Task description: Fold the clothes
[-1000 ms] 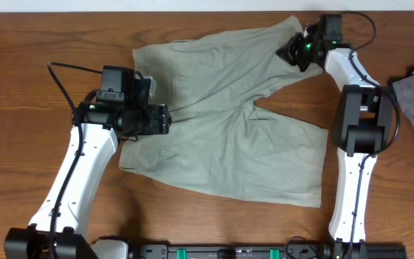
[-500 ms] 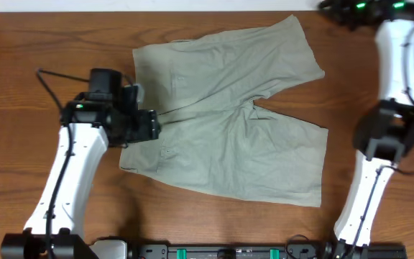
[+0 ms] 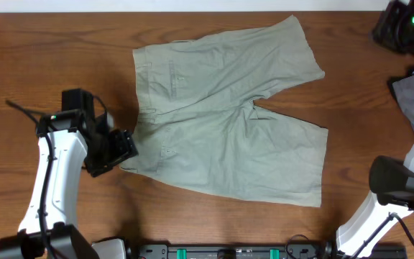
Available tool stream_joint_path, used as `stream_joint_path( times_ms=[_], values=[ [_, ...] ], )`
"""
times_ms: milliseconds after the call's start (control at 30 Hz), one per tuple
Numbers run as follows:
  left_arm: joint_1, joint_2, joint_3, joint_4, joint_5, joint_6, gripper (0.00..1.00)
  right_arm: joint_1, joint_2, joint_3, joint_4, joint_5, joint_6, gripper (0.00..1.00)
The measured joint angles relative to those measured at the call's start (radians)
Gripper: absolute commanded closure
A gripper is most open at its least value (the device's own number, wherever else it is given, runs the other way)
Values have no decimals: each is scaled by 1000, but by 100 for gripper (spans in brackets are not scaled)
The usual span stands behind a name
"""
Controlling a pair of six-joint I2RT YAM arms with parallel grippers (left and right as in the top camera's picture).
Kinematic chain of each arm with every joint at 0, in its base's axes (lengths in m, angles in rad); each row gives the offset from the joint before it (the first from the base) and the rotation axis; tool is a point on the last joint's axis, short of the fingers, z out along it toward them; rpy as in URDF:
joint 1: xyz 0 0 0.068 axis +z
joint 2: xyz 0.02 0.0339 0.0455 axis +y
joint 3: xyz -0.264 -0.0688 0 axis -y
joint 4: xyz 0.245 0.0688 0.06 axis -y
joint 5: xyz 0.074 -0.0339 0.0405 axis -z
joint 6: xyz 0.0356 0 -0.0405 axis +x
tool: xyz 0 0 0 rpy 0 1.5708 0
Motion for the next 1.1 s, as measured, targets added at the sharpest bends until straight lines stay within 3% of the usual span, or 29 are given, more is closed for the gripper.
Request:
stream_joint_path(
  times_ms=[133,300,367,533,633,1100],
  values=[
    [36,38,-75,61,-5,-66,25,4,13,-112,-16,11,-41,80],
    [40,116,-133,153,11,-122,36,13,34,-334,60,-14,-84,80],
    [40,152,-138,196,16,-138,44,21,39,-437,101,-23,-98,80],
    [40,230,-138,221,35,-174,79,51,48,-647,189,-53,-136,81],
    [40,250,-138,197,60,-177,86,56,53,-720,205,-65,-154,81],
    [40,250,-138,183,82,-162,86,55,40,-859,87,-108,-264,74]
  ],
)
